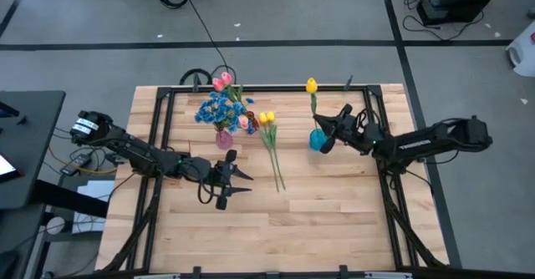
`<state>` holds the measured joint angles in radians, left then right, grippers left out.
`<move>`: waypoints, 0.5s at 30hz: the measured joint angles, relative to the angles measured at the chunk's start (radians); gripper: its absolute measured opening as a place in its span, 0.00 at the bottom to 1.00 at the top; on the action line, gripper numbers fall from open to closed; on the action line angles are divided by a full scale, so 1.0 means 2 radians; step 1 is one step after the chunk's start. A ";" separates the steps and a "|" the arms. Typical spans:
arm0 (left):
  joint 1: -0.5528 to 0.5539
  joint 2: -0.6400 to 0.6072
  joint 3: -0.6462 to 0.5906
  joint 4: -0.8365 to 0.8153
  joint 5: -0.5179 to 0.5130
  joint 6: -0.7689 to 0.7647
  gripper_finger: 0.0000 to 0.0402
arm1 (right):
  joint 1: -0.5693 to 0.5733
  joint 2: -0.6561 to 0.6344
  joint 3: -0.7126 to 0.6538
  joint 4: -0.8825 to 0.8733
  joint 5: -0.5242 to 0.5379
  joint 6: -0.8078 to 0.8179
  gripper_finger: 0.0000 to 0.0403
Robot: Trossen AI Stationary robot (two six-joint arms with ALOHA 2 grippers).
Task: Sort flowers into vase by color
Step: Put the yellow tulip into the red vase
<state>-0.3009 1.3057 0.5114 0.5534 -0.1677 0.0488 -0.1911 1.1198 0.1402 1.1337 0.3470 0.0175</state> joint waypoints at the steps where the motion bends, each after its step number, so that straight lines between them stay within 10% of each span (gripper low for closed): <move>1: 0.000 0.000 0.000 0.003 0.000 0.000 0.41 | 0.002 0.012 0.000 0.020 0.000 -0.004 0.02; 15: 0.000 0.000 0.000 0.005 0.000 0.011 0.41 | 0.007 0.153 0.024 0.190 -0.019 -0.014 0.02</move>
<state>-0.3009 1.3058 0.5117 0.5633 -0.1684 0.0715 -0.1780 1.4248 0.1878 1.5131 0.3098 -0.0110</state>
